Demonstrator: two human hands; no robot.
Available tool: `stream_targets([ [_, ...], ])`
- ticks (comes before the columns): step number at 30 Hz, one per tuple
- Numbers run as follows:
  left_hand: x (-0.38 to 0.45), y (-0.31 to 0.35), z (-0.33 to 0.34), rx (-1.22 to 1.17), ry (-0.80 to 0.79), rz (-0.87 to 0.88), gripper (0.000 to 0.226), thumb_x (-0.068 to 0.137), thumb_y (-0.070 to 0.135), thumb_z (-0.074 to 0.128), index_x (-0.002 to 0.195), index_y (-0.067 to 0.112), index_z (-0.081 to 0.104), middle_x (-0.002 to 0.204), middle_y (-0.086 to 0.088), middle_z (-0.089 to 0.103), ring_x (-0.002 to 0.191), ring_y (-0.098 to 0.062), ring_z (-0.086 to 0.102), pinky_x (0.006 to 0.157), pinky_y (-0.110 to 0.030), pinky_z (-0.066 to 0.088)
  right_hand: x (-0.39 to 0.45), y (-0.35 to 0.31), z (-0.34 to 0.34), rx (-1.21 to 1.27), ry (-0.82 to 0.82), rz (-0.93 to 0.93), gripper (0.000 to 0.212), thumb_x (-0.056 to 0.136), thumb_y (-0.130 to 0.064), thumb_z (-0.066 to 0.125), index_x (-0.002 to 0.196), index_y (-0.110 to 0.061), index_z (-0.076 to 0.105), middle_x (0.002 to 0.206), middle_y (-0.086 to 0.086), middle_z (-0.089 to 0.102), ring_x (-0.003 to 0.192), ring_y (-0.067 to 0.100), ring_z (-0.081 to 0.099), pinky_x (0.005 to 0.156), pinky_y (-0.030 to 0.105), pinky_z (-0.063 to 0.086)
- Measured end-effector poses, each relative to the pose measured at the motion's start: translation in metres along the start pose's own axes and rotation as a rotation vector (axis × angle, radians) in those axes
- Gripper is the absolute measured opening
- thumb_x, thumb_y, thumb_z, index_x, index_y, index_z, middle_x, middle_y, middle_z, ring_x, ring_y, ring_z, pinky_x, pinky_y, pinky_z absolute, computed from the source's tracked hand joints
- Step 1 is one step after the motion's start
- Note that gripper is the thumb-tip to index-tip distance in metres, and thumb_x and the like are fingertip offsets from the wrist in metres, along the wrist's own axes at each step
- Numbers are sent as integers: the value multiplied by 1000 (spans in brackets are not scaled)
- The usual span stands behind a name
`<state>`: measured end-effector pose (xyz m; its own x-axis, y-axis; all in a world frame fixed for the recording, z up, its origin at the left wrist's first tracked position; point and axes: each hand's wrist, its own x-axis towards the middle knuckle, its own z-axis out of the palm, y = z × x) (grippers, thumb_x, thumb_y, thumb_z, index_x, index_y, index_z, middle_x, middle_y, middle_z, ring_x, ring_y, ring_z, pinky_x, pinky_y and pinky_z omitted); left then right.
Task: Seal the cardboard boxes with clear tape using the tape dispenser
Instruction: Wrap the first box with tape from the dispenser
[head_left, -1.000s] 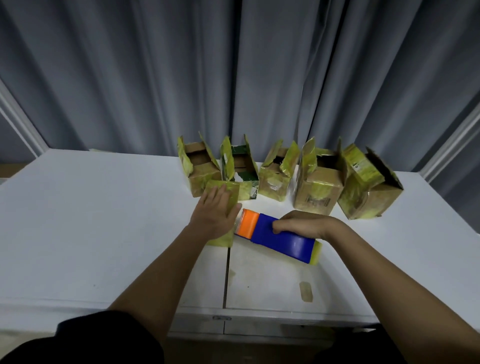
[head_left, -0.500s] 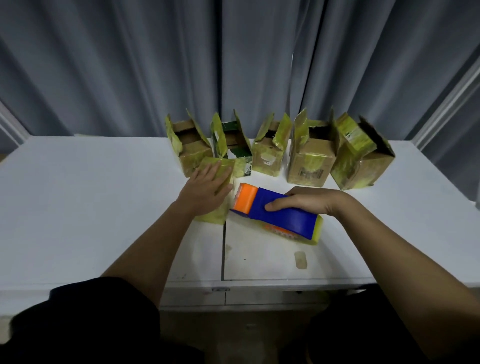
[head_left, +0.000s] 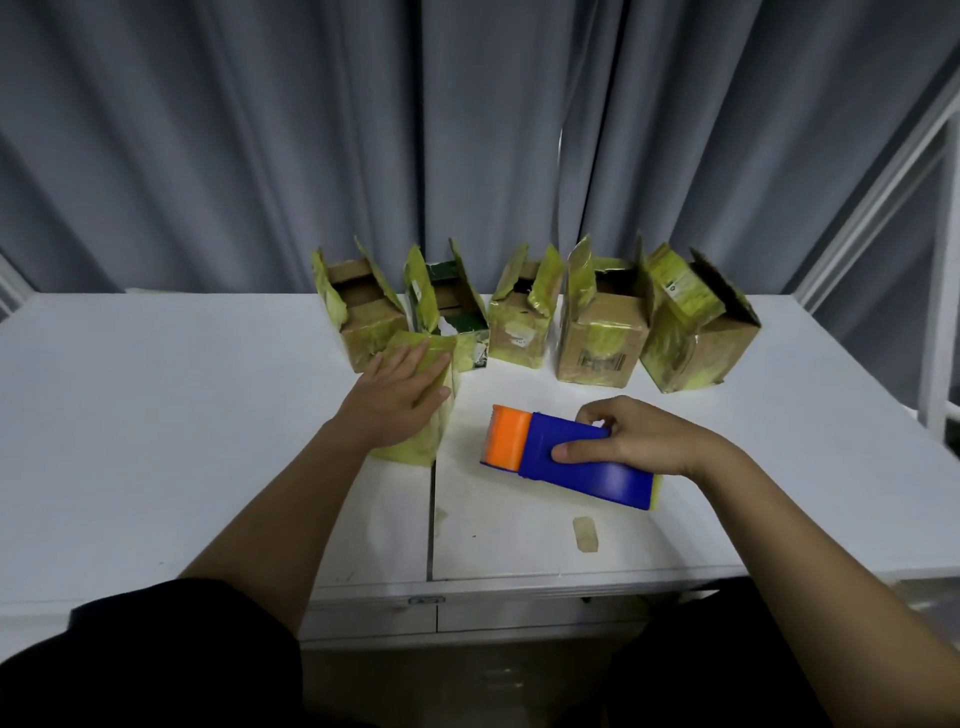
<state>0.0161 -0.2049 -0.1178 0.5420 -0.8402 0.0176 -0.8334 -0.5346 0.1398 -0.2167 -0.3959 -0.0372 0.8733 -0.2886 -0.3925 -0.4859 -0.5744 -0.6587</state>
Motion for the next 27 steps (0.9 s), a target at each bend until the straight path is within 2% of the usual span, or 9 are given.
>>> stream_targets([
  [6,-1,2,-1,0,6,7,76,82,65,-4,151,36,6,161,1,2,148,-21,-1,117,-45,0,5,11,-1,83,71,-135,31,82,-50,66,110,-44,53,94,1,67,75,15,66,58,22,51],
  [10,-1,2,-2,-6,-11,-12,69,86,61,3,151,37,5,161,2,0,148,-19,-2,117,-44,-1,10,13,0,73,79,-165,20,94,-40,55,114,-45,56,107,-10,65,88,6,64,69,21,55],
  [12,-1,2,-2,4,-3,-7,77,81,65,-4,151,36,6,161,1,2,148,-20,0,117,-45,1,11,12,0,22,115,-167,29,98,-37,50,126,-45,51,115,-13,61,96,5,60,73,22,54],
  [14,-1,2,-2,5,2,-2,82,77,66,-8,151,35,7,161,1,3,148,-20,1,117,-45,2,14,11,2,-193,181,-206,34,101,-36,43,134,-45,45,125,-13,57,106,10,56,82,29,53],
  [17,-2,2,-4,-31,-10,-16,73,84,63,1,151,35,7,161,1,2,148,-20,-1,117,-44,0,16,10,9,-437,244,-309,37,103,-36,35,138,-41,44,138,-9,50,120,14,47,93,31,45],
  [19,-2,3,-6,-44,-20,-22,70,86,58,6,151,35,7,161,1,1,148,-19,-2,117,-43,0,15,11,13,-497,226,-316,46,97,-50,42,142,-41,37,140,-9,44,124,15,42,96,28,39],
  [22,-1,4,-7,-50,-24,-29,65,90,57,8,151,35,8,161,1,1,148,-20,-2,117,-43,0,14,15,14,-705,184,-291,77,83,-64,57,147,-44,21,133,-8,39,117,17,45,90,28,42],
  [25,0,4,-6,-78,-31,-49,52,101,48,15,151,35,8,161,2,0,148,-18,-3,117,-42,-1,11,18,9,-715,164,-333,75,87,-52,60,148,-44,17,125,-5,41,106,16,48,81,24,43],
  [27,1,4,-5,-59,-29,-49,51,102,45,16,151,36,7,161,1,0,148,-19,-3,117,-42,-1,5,22,4,-659,153,-354,75,87,-49,62,148,-45,19,124,-6,41,101,12,46,76,14,39],
])
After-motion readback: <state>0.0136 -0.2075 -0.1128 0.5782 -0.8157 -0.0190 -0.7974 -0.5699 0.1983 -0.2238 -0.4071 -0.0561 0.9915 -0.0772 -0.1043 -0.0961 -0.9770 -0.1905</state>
